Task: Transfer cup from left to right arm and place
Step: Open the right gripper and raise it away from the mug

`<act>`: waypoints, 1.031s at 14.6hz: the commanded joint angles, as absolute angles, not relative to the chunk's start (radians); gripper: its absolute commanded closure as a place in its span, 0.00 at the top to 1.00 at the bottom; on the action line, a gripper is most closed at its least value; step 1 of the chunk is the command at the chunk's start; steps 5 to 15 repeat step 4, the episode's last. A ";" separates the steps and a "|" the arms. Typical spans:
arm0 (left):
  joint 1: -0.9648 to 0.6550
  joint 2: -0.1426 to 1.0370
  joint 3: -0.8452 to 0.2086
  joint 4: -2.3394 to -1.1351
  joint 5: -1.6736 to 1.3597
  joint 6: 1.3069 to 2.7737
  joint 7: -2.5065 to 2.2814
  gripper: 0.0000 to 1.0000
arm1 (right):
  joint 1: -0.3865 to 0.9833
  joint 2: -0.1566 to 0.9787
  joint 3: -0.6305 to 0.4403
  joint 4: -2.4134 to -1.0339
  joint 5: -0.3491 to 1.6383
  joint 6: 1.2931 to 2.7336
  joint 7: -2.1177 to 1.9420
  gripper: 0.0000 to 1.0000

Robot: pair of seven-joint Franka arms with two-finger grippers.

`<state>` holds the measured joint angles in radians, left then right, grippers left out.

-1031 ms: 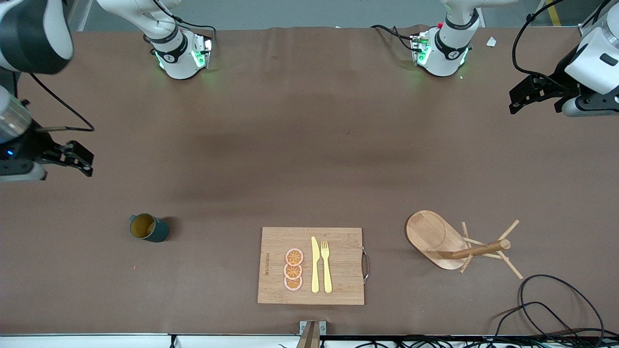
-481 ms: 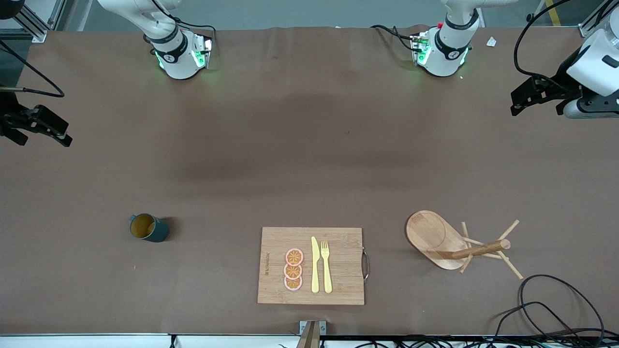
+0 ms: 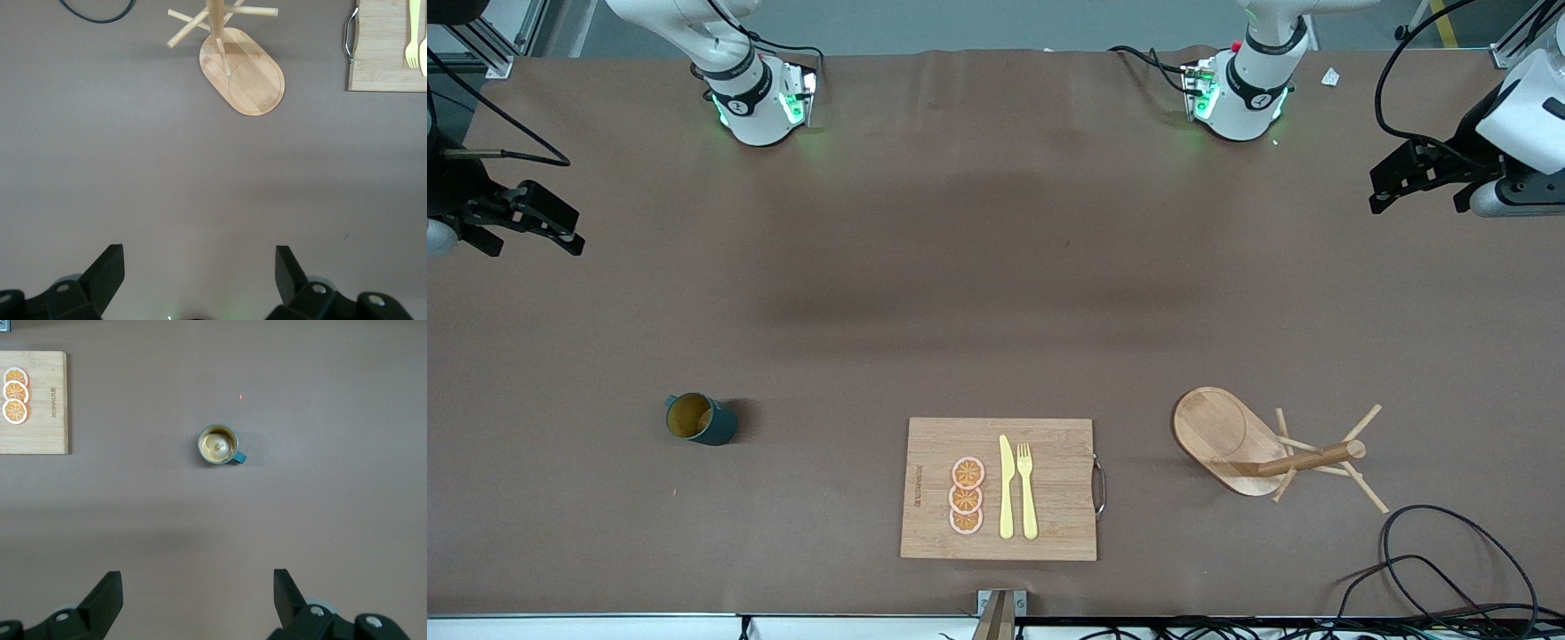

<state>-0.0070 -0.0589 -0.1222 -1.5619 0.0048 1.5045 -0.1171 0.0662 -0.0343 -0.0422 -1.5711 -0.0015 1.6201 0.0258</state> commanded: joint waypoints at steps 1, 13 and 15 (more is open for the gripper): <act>-0.006 -0.048 -0.123 -1.534 -0.006 1.476 -0.104 1.00 | 0.023 -0.087 -0.005 -1.604 0.000 1.605 0.006 1.00; -0.008 -0.049 -0.124 -1.534 -0.006 1.473 -0.104 1.00 | 0.020 -0.097 -0.008 -1.618 0.000 1.606 0.006 1.00; -0.008 -0.049 -0.124 -1.534 -0.006 1.473 -0.104 1.00 | 0.020 -0.097 -0.008 -1.618 0.000 1.606 0.006 1.00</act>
